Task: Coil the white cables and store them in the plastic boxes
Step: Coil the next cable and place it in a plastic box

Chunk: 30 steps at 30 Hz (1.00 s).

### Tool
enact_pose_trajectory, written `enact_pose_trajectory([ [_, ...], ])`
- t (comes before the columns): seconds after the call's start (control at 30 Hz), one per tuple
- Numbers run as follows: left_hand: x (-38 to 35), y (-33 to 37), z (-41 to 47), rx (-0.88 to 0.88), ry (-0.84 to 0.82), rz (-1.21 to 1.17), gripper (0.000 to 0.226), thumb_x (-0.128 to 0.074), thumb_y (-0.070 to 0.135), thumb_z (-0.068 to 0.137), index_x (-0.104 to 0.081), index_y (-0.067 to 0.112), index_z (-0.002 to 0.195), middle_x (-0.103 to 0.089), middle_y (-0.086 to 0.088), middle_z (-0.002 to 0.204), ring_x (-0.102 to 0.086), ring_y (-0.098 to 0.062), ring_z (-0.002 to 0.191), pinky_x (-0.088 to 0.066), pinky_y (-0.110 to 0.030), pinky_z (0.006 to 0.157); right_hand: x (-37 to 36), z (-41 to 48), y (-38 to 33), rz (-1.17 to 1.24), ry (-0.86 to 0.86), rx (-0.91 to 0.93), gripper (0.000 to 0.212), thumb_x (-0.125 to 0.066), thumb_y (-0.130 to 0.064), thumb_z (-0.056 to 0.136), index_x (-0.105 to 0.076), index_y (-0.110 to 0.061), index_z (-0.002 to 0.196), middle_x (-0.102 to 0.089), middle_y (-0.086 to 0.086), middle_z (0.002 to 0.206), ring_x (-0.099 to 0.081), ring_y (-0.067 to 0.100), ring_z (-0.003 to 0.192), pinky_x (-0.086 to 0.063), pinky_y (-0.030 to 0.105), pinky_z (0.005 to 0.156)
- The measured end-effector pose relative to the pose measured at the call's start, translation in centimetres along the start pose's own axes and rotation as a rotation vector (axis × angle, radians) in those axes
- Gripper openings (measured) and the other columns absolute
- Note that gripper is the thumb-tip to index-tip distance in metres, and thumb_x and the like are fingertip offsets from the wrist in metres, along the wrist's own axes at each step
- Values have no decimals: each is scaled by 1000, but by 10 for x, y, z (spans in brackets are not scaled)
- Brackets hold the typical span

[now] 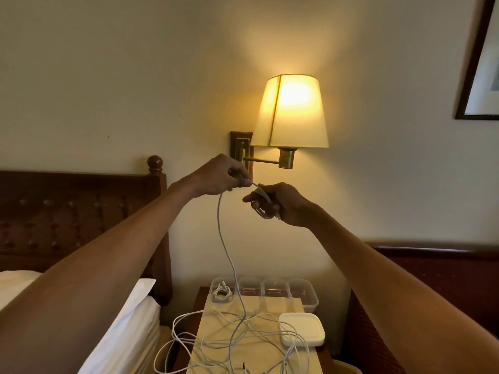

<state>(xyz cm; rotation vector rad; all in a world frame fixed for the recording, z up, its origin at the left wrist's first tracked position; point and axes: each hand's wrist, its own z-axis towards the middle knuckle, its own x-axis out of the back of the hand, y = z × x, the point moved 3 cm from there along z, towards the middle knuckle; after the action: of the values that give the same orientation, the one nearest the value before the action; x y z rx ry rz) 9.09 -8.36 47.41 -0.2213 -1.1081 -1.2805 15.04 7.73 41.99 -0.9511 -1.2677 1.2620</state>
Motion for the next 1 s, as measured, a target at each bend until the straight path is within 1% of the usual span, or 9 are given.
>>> enact_pose_trajectory([
  [0.13,-5,-6,0,37,64,-74,13,-65,15,93,-71,11,105,-67,-2,90,-62,-15,81,-51,-26,69,-1,-5,-6,221,-37,-7,37,-24,-21,106,-50,2,116,-60,1,62,-32,7,36,-26,13,45],
  [0.27,-15,-13,-3,122,44,-173,19,-53,14,100,-70,9,106,-65,-8,85,-61,-18,76,-54,-28,68,3,-2,-15,362,-83,42,42,-26,-29,106,-57,-2,99,-52,0,58,-31,7,36,-23,14,44],
  [0.37,-28,-18,-4,237,-4,-288,26,-44,21,105,-67,9,107,-64,-13,83,-62,-22,74,-57,-33,72,8,2,-22,388,-83,101,44,-29,-31,106,-59,-2,91,-48,0,58,-29,7,36,-30,13,41],
  [0.5,-42,-19,-4,318,-58,-365,31,-37,22,107,-63,7,102,-64,-13,84,-69,-29,81,-59,-44,82,12,3,-34,428,-7,197,38,-32,-28,105,-59,-4,93,-52,0,63,-36,7,40,-30,13,46],
  [0.57,-46,-20,-4,341,-81,-344,27,-36,20,106,-61,10,101,-66,-14,89,-71,-31,88,-58,-45,82,12,4,-40,487,54,218,36,-33,-27,105,-59,-3,98,-59,2,69,-46,7,43,-37,12,47],
  [0.67,-47,-20,-3,367,-55,-283,21,-37,18,105,-57,16,102,-67,-16,97,-71,-29,88,-56,-42,77,12,7,-47,559,148,250,36,-33,-25,105,-60,-2,104,-72,8,86,-59,10,55,-49,15,53],
  [0.8,-46,-21,0,394,30,-239,17,-38,14,104,-55,17,103,-65,-14,95,-70,-25,77,-56,-34,67,13,12,-53,609,162,304,41,-28,-27,107,-59,-1,111,-71,13,111,-71,17,80,-54,19,65],
  [0.9,-49,-24,-2,356,2,-125,18,-42,8,102,-58,16,101,-58,-13,105,-64,-27,83,-56,-34,70,21,15,-55,630,203,356,47,-23,-29,107,-54,2,124,-64,17,125,-67,26,109,-55,23,77],
  [1.0,-50,-17,-4,300,-32,-114,24,-40,12,104,-63,17,99,-52,-4,95,-53,-14,65,-47,-24,54,30,19,-48,596,308,378,50,-25,-30,107,-49,7,131,-60,22,130,-61,33,118,-53,31,93],
])
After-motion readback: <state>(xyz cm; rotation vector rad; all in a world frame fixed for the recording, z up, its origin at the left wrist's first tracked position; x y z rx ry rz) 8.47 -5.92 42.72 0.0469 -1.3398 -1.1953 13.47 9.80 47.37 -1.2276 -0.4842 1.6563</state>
